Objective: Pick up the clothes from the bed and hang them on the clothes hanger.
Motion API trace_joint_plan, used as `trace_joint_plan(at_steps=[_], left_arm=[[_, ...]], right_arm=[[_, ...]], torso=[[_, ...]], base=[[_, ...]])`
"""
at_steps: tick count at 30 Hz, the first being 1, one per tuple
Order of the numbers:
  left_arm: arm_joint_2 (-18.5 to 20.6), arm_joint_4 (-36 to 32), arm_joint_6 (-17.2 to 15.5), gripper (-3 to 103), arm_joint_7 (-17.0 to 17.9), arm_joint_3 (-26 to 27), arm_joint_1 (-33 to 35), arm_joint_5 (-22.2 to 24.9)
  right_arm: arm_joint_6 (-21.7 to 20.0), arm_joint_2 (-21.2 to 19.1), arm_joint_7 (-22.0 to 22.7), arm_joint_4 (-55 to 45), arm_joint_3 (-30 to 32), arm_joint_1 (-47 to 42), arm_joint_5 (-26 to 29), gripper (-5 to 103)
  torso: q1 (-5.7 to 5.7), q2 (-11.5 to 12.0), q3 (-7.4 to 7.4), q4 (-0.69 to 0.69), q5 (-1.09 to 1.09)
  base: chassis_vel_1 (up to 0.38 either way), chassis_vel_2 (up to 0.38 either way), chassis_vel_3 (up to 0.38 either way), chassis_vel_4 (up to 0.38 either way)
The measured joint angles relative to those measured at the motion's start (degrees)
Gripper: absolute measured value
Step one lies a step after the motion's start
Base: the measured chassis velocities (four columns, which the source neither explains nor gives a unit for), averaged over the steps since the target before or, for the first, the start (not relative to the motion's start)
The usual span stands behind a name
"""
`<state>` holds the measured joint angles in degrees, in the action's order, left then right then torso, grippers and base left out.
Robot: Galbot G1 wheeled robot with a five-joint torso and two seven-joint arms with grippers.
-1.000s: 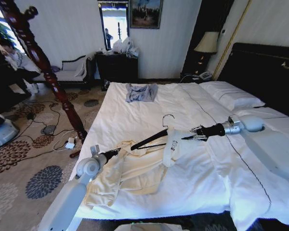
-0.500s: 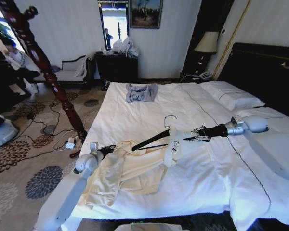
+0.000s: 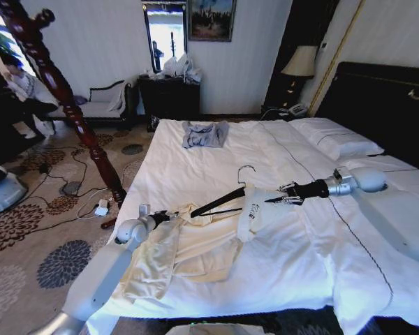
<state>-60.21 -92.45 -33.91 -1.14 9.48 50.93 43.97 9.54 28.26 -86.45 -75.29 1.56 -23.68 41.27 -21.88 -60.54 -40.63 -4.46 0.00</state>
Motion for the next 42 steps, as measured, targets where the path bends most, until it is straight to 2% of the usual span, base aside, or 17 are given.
trace_joint_plan(at_steps=[1, 4, 7, 9, 12, 13, 15, 18, 20, 23, 27, 35, 40, 42], left_arm=[[0.0, 0.0, 0.0, 64, 0.0, 0.0, 0.0, 0.0], [0.1, -0.8, 0.7, 47, -1.1, 0.0, 0.8, 0.2], [0.2, -1.4, 1.0, 42, -1.4, 0.1, 1.3, 0.3], [0.4, -2.3, 1.2, 31, -1.4, 0.6, 2.1, 0.5], [0.4, -3.1, 1.5, 25, -1.4, 1.2, 3.0, 0.6], [0.4, -3.7, 2.0, 15, -1.4, 1.9, 3.7, 0.7], [0.5, -4.2, 2.5, 15, -1.4, 2.4, 4.1, 0.8], [0.4, -5.3, 4.9, 1, -1.2, 4.3, 5.1, 2.0], [0.4, -5.5, 5.7, 1, -1.2, 4.9, 5.2, 2.6], [0.5, -6.3, 8.4, 0, -1.0, 6.7, 4.3, 5.9], [0.7, -6.7, 9.5, 0, -0.7, 7.8, 1.9, 9.0], [2.0, -7.9, 9.4, 0, 0.8, 9.9, -4.7, 15.7], [2.7, -12.7, 9.0, 0, 1.2, 11.2, -7.4, 18.7], [2.7, -13.6, 8.9, 0, 1.2, 11.8, -7.7, 19.3]], right_arm=[[0.0, 0.0, 0.0, 0.0, 0.0, 0.0, 0.0, 20], [0.1, 0.1, 0.0, 0.3, 0.0, 0.0, 0.0, 20], [0.1, 0.2, 0.0, 0.4, 0.0, 0.0, -0.1, 20], [0.1, 0.4, 0.0, 0.4, 0.0, 0.2, -0.2, 20], [0.1, 0.4, 0.0, 0.4, 0.0, 0.1, -0.2, 20], [0.2, 0.4, 0.0, 0.4, 0.0, -0.1, -0.2, 20], [0.2, 0.4, 0.0, 0.3, 0.1, -0.3, -0.2, 20], [0.4, 0.4, 0.3, 0.3, 0.3, -0.7, -0.1, 20], [0.4, 0.4, 0.4, 0.4, 0.3, -0.8, -0.1, 20], [0.4, 0.1, 1.9, 0.4, 0.4, -1.3, -0.1, 20], [0.4, -0.2, 3.3, -0.1, 0.6, -1.8, 0.0, 20], [-0.1, -1.4, 6.5, -1.9, 1.3, -3.9, 1.0, 20], [-0.4, -1.7, 12.8, -3.0, 1.8, -6.0, 4.0, 20], [-0.3, -1.7, 13.3, -3.0, 1.8, -6.1, 4.2, 20]], torso=[[0.00, 0.0, 0.00, 0.00, 0.00], [0.00, 0.0, 0.00, 0.00, -0.01], [0.00, 0.0, 0.00, 0.01, 0.00], [0.00, 0.0, 0.00, 0.01, 0.00], [0.00, 0.0, 0.00, 0.01, 0.00], [0.00, 0.0, 0.00, 0.01, 0.00], [0.00, 0.0, 0.00, 0.01, 0.00], [0.00, 0.0, 0.00, 0.01, 0.00], [0.00, 0.0, 0.00, 0.00, 0.00], [0.00, 0.0, 0.00, 0.02, -0.01], [0.00, 0.0, 0.00, 0.00, -0.01], [0.00, 0.0, 0.00, 0.00, 0.00], [0.00, 0.0, 0.00, 0.01, 0.00], [0.00, 0.0, 0.00, 0.00, 0.00]], base=[[0.000, 0.000, 0.000, 0.000], [0.000, 0.000, 0.000, 0.000], [0.000, 0.000, 0.000, 0.000], [0.000, 0.000, 0.000, 0.000], [0.000, 0.000, 0.000, 0.000], [0.000, 0.000, 0.000, 0.000], [0.000, 0.000, 0.000, 0.000], [0.000, 0.000, 0.000, 0.000], [0.000, 0.000, 0.000, 0.000], [0.000, 0.000, 0.000, 0.000], [0.000, 0.000, 0.000, 0.000], [0.000, 0.000, 0.000, 0.000], [0.000, 0.000, 0.000, 0.000], [0.000, 0.000, 0.000, 0.000]])
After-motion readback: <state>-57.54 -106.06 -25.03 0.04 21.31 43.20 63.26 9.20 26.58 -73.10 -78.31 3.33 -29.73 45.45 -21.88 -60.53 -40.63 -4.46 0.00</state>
